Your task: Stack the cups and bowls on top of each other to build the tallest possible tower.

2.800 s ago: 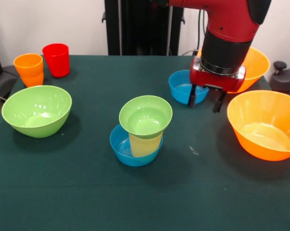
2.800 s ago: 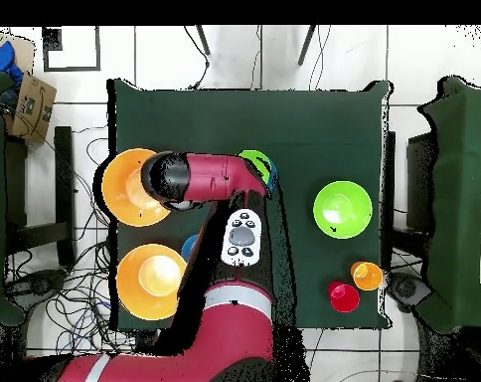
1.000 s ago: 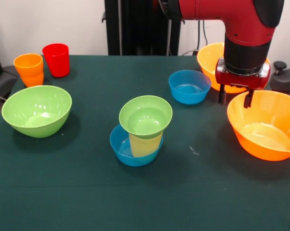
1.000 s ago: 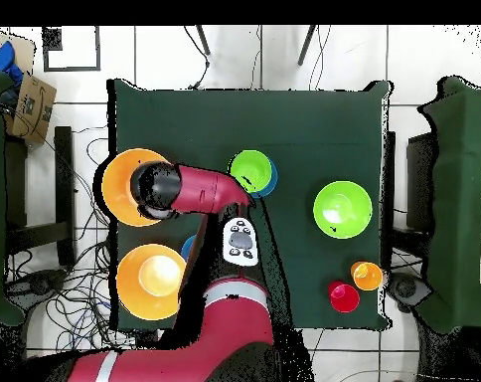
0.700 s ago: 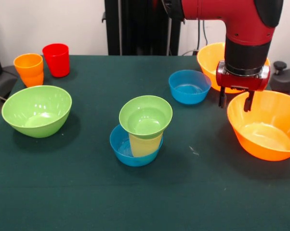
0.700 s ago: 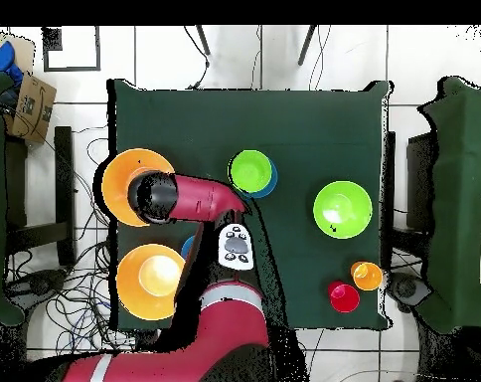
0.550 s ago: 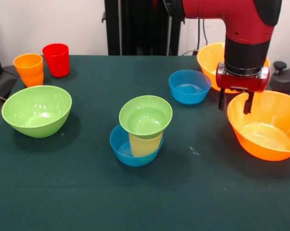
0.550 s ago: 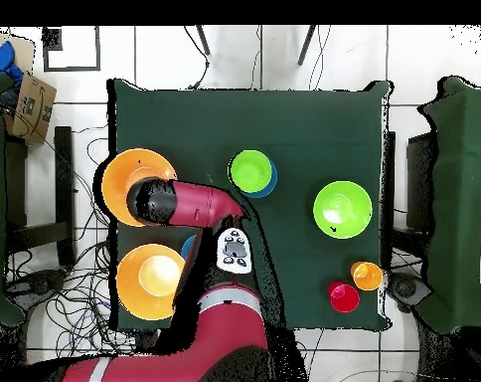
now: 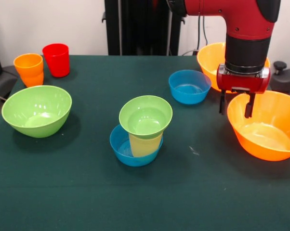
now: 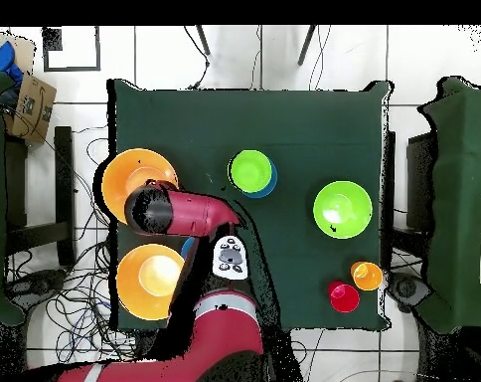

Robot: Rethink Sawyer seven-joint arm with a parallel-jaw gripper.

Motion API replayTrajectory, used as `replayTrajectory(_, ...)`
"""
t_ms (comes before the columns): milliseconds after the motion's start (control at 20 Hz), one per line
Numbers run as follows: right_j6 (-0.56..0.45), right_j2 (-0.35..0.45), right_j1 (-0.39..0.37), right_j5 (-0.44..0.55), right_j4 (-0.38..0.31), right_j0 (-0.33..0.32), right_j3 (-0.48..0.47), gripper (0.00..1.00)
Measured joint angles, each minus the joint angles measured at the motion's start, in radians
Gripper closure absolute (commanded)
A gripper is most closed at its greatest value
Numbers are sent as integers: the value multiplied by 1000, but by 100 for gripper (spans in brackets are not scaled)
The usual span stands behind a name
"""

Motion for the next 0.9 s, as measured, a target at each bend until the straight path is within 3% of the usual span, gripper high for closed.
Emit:
replayTrajectory(450, 0, -16, 4, -60, 0, 34, 6, 0)
replayTrajectory(900, 0, -110, 47, -67, -1, 116, 3, 0)
